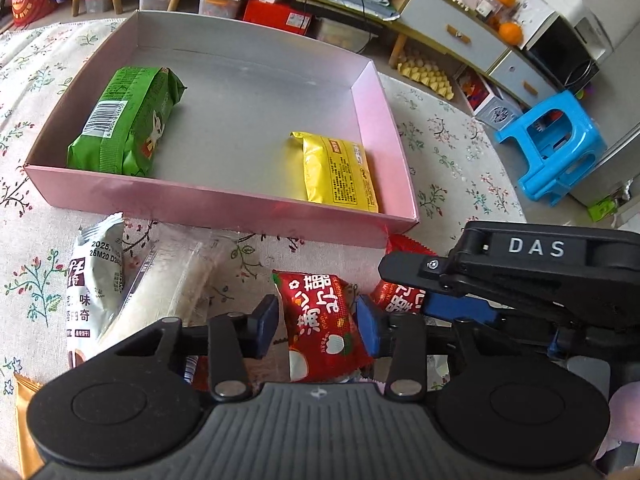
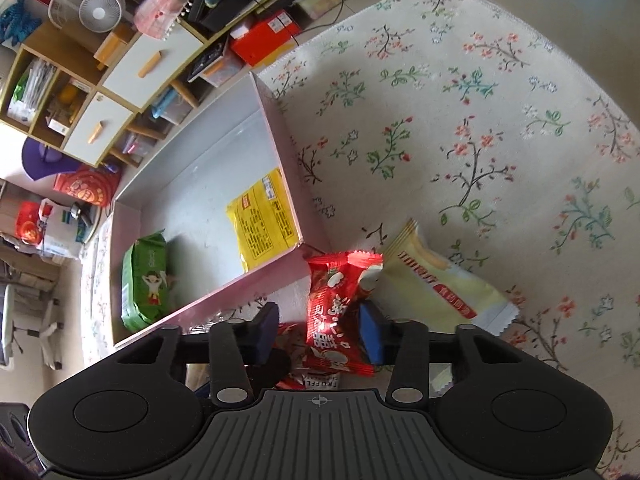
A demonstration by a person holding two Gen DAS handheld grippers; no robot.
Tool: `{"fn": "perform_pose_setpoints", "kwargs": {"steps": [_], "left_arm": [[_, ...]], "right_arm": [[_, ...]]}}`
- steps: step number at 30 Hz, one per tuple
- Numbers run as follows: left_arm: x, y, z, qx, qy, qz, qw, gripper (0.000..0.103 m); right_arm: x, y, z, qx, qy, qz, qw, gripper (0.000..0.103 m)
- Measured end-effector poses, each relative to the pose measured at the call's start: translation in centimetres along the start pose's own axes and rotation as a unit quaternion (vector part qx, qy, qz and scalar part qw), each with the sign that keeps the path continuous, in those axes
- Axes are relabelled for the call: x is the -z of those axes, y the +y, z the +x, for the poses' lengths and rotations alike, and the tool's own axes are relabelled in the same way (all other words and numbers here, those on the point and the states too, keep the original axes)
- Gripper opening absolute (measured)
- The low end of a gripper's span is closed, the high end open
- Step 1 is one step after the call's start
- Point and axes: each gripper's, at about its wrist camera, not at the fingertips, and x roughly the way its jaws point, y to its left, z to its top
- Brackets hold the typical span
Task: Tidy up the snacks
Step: 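Carry the red packets into the pink box and open both tools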
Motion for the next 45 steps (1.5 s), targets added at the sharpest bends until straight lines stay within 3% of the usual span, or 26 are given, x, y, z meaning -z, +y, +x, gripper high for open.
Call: {"fn": "perform_pose_setpoints", "kwargs": {"steps": [8,18,27,33,37,45], "left_arm": [[-0.3,0.2,0.8,-0.004,0.002,-0.004,1.0000,0.033],[-0.5,0.7,0.2,-0.001,-0.006,-0.014,0.9999,0.029],[-1.0,1.4,-2.5,0.028,-0.030,-0.011,0.9991,0.029],[-1.9,1.8,-5.5,0.057,-0.074,-0.020,0.9954,0.029],[-3.2,2.6,-6.2,0.045,-0.106,-0.018,0.9932,0.029],[-5.8,4.9,-4.4,0.020,-0.133,-0.041,0.9901,0.029]], "right_arm": [[0.1,-0.5,1.5,0.020,0.008,0.016,1.000,0.029],[0.0,-0.5,0.7,0.015,-0.003,0.025,1.000,0.027],[-0.1,-0.7,-2.4,-0.025,-0.026,0.042,0.998,0.027],[-0.5,-0.2,-3.7,-0.059,-0.049,0.056,0.996,0.027],[-1.0,0.6,-3.3,-0.087,-0.059,0.061,0.993,0.027],[-2.1,2.7,0.1,-0.137,-0.061,0.057,0.987,0.027]]}}
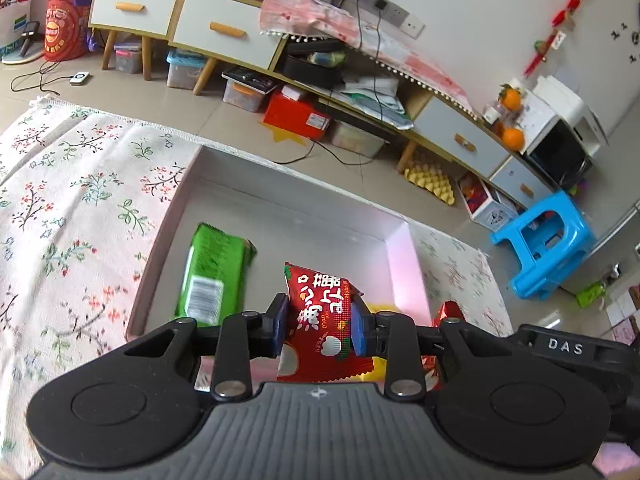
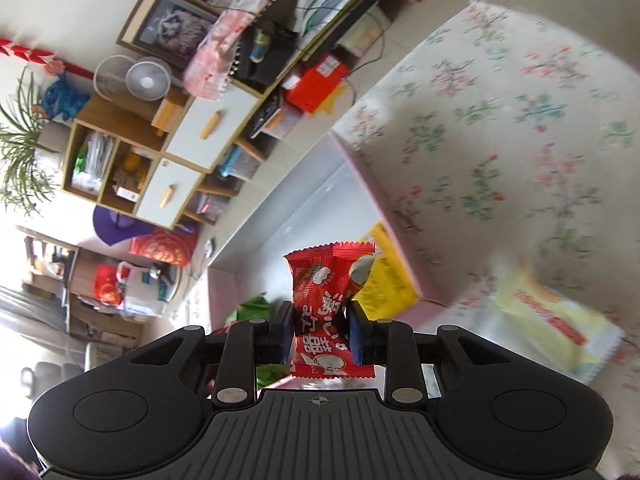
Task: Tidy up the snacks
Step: 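Carry the red packets into the pink box and open both tools, then move both tools back over the remaining snacks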
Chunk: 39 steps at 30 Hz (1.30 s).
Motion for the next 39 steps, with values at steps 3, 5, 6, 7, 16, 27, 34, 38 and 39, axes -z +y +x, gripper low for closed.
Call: {"fn": "perform_pose_setpoints", "kwargs": {"steps": [3,5,6,7,16,27,34,38,39], "left_arm": [[0.3,0.7,0.7,0.010,-0.002,-0.003,0.9999,0.029],[0.5,0.9,1.1,0.009,0.001,0.004,1.0000,0.029],[0.5,1.0,1.2,0.005,0.000,0.010,0.9999,0.029],[0.6,0.9,1.3,0.000,-0.001,0.017,0.9999,0.029],[0.8,1.7,1.5,-0.007,-0.001,0.019,0.9998,0.030],[0.9,1.0,1.1,-0.018,0.001,0.027,0.9995,0.066],[1.1,0.6,0.4,-0.015,0.012,0.049,0.9986,0.076],[1.4,0.2,-0.5,-0.015,0.015,0.056,0.9982,0.081],[1.6,0.0,-0.8,-0.014,0.015,0.058,0.9981,0.084]], "right_arm": [[-0.2,0.4,1.3,-0.007,-0.002,-0.007,1.000,0.027],[-0.1,0.6,1.9,-0.011,-0.002,-0.011,1.000,0.028],[-0.1,0.7,2.3,-0.013,0.000,-0.013,1.000,0.028],[0.0,0.8,2.7,-0.014,0.003,-0.016,1.000,0.028],[0.8,1.6,4.1,-0.001,0.011,-0.037,0.999,0.030],[0.3,1.1,3.3,0.025,0.005,-0.031,0.999,0.070],[0.8,2.1,1.7,0.041,0.003,-0.061,0.997,0.072],[0.9,2.7,0.4,0.048,0.000,-0.081,0.996,0.075],[0.9,2.7,0.0,0.050,-0.001,-0.084,0.995,0.075]]}}
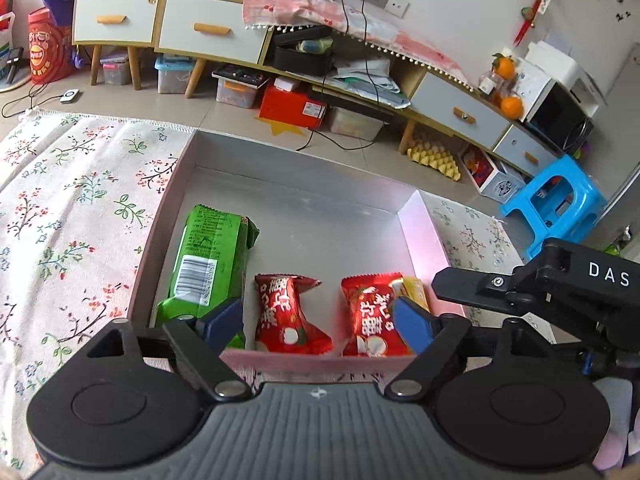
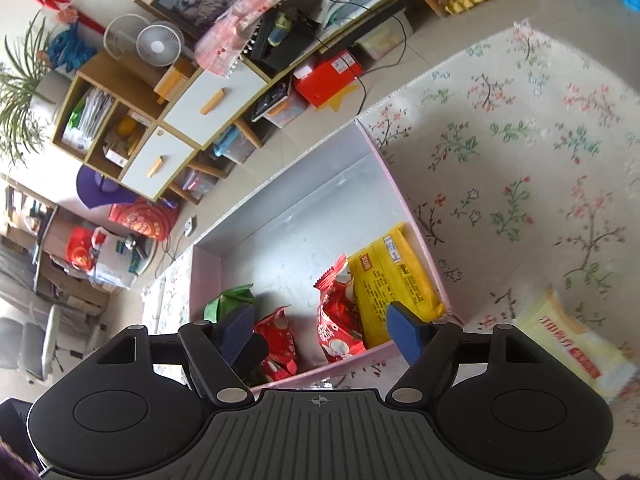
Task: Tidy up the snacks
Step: 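Move both tools back over the remaining snacks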
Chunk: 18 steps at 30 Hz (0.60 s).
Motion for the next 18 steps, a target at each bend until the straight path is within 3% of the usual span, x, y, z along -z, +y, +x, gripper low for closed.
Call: {"fn": "perform_pose_setpoints", "kwargs": {"steps": [7,14,18], "left_arm": [[0.6,-0.5,-2.3,-0.004,0.009,0.026,0.9996,0.097],[1.9,-0.4,-4.9,-0.022,0.023,0.040,0.9987,0.102],[3.0,0.4,-5.5,-0.029,0.029,0.045,0.9981,0.102]], "right_arm": [[0.2,0.3,-2.6,0.006,0.003,-0.026,1.000,0.080],[2.0,1.6,-4.7,-0.006,0.014,-0.077,0.997,0.084],[3.0,2.2,-5.0,0.007,0.029,-0.097,0.995,0.088]]}}
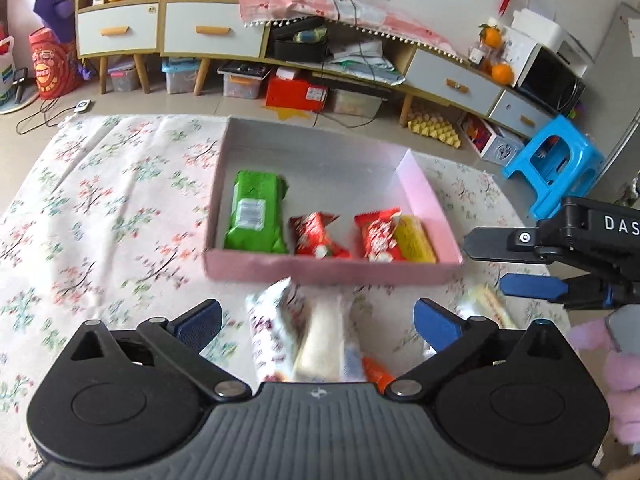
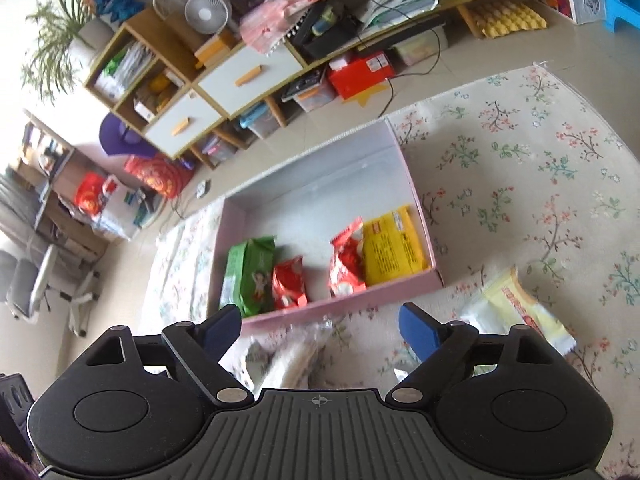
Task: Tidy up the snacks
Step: 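Move both tools back over the remaining snacks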
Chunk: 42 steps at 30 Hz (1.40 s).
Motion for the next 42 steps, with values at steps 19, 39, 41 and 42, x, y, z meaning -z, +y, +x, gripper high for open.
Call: {"fn": "perform_pose_setpoints", "kwargs": {"steps": [19,39,41,42], "left_arm": [[4.6,4.1,-0.8,-0.002,0.010,0.002,0.9999,0.103],[12.2,4.8,-1.4,-0.020,0.001,0.100,0.9948,0.098],[12.2,4.6,-1.5,-0.018,0.001,0.105,0.9943,0.095],[12.2,4.6,-1.5,-0.014,0.001,0.106,0.9943,0.094]], "right_arm": [[5.9,0.5,-2.3,0.076,-0.037,-0.182,0.980,0.088],[13.4,0.7,-1.0,0.012,-0.082,-0.405,0.911,0.098],[13.5,0.7,-0.5,0.013,-0.077,-0.416,0.906,0.098],[13.5,0.7,-0.1,0.013,-0.073,-0.422,0.903,0.098]]}}
